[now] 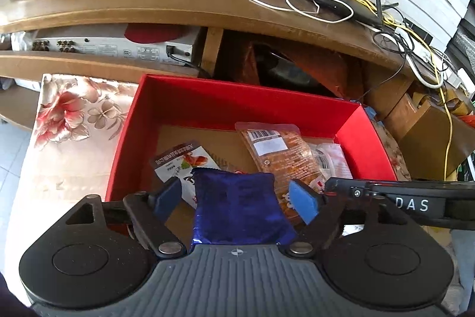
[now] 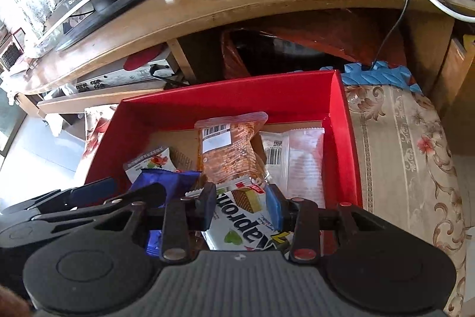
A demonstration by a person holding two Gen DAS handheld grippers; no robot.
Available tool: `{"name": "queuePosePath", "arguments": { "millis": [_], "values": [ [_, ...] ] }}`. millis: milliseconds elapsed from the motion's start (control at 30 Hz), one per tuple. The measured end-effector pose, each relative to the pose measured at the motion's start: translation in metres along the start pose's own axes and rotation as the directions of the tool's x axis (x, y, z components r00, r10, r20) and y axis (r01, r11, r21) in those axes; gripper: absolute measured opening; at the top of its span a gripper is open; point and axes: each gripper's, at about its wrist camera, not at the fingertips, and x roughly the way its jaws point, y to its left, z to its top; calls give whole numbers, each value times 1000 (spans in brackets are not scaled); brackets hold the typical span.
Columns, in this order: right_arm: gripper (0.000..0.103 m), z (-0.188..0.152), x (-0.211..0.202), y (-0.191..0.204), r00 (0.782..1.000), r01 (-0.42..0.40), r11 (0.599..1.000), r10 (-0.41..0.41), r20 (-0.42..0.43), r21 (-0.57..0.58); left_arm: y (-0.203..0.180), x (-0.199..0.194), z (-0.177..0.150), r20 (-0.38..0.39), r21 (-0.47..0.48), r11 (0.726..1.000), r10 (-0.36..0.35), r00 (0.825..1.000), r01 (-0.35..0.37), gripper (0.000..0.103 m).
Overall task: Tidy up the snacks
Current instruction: 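Carry the blue bag in the left gripper while the right gripper carries the Kaprons pack, then release the blue bag from the left gripper while the right gripper releases the Kaprons pack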
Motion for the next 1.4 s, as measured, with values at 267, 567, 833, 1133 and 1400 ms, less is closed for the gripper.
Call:
{"name": "queuePosePath", "arguments": {
  "millis": [267, 567, 833, 1133, 1400],
  "values": [
    [41, -1, -7, -2, 1000, 9, 1000, -10, 14, 16, -5, -9, 0, 23, 24, 999, 27, 999, -28, 93],
    [45, -6, -18, -4, 999, 28, 999, -28, 31, 19, -10, -19, -3, 47, 42, 998, 38, 998, -40, 97],
    [50, -14, -31, -8, 998, 32, 999, -34, 45, 34, -17, -27, -8, 51, 53, 998, 28, 998, -31, 98],
    [51, -27, -49, -15, 997, 31, 996, -35, 61, 80, -26, -39, -16, 64, 71, 997, -2, 998, -2, 99],
    [51, -48, -67, -19, 997, 37, 994, -44, 66, 104, -33, -51, -32, 56, 80, 996, -30, 998, 26, 101]
  ]
}}
